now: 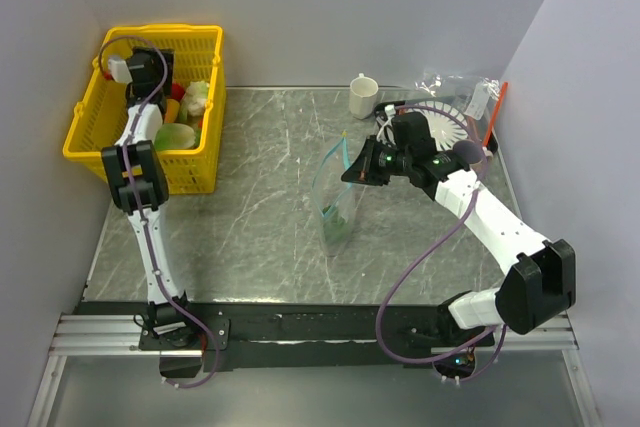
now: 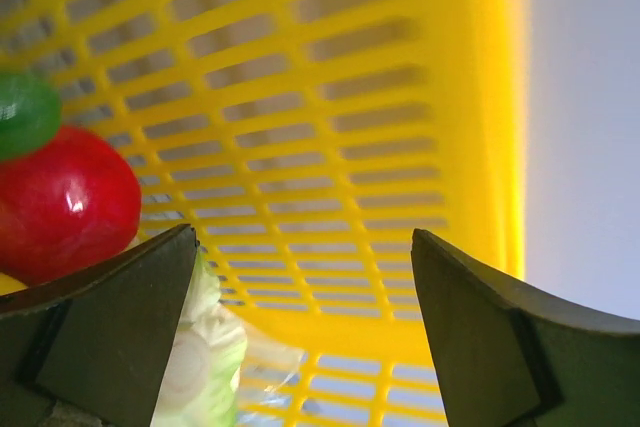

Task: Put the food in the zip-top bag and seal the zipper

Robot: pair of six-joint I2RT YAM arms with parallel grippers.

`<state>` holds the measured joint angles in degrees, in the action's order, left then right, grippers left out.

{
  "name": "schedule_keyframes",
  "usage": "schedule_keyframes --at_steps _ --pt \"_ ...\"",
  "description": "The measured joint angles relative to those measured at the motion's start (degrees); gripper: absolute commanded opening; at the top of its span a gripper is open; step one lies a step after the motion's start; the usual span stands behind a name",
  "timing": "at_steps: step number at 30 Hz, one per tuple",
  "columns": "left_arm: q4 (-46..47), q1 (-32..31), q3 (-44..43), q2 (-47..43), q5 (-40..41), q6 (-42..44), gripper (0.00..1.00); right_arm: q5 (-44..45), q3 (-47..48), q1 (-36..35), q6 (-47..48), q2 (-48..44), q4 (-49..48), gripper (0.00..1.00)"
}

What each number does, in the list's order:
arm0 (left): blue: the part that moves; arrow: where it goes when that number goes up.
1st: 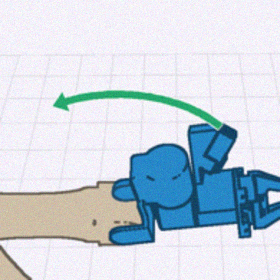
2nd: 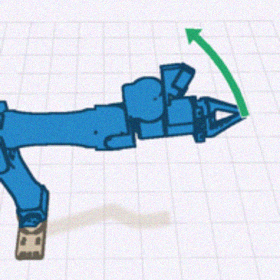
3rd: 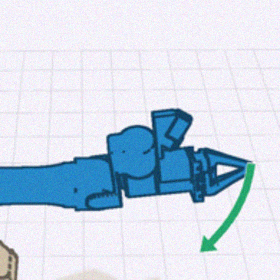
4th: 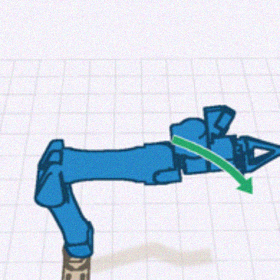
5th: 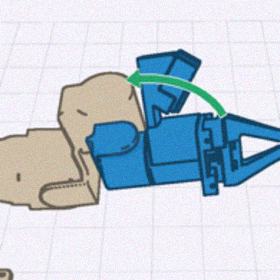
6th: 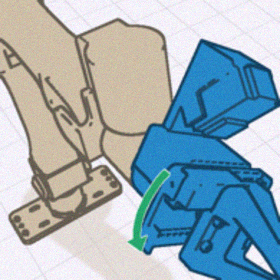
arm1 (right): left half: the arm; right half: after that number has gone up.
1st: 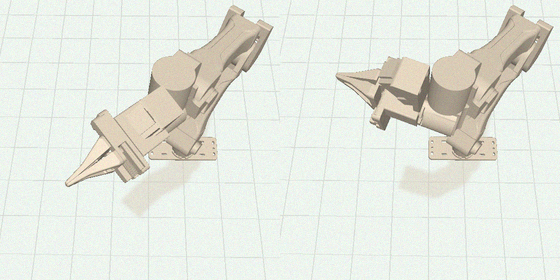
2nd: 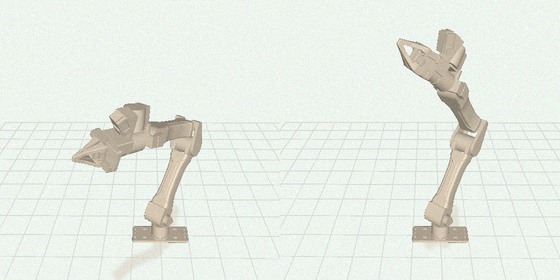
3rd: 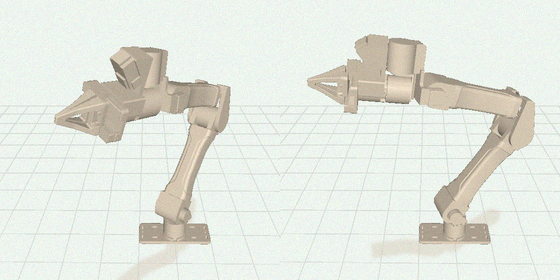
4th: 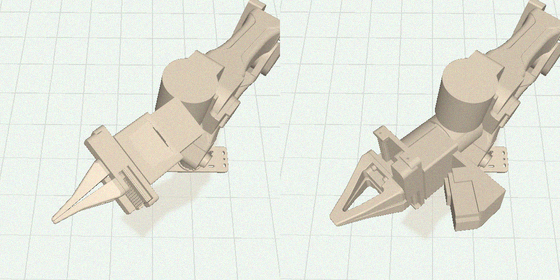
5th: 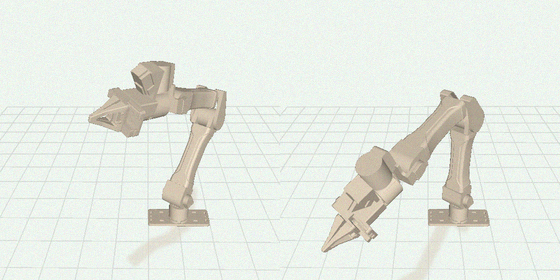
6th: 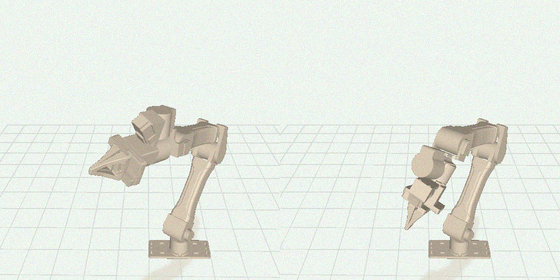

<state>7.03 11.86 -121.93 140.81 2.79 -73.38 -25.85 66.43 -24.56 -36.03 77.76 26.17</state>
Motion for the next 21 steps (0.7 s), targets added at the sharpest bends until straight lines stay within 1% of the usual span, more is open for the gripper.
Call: schedule_keyframes --at_steps 4,7,10,12,16,19,21 --pt "-2.6 -0.5 -0.3 -4.5 0.8 13.4 0.96 -0.6 0.0 0.0 0.1 0.2 0.0 0.00" --pt "-6.2 -1.5 -5.9 -5.2 3.1 25.3 0.99 -0.8 0.0 0.0 0.3 0.2 0.0 0.00" --pt "-7.2 -2.5 -7.3 -6.6 5.8 35.8 0.99 -1.2 0.0 0.0 0.5 0.2 -0.1 0.00" --pt "-7.4 -3.1 -7.3 -7.0 6.8 41.2 0.99 -1.5 0.0 0.0 0.5 0.2 -0.1 0.00" --pt "-11.1 -3.5 -7.5 -6.2 7.6 49.0 0.99 -1.8 0.0 0.0 0.6 0.2 -0.1 0.00" --pt "-16.1 -3.4 -10.6 -3.3 8.5 52.8 0.99 -1.9 0.0 0.0 0.8 0.2 -0.2 0.00" --pt "-19.6 -3.3 -10.8 -2.1 9.6 54.7 0.99 -1.9 0.0 0.0 0.9 0.2 -0.2 0.00"
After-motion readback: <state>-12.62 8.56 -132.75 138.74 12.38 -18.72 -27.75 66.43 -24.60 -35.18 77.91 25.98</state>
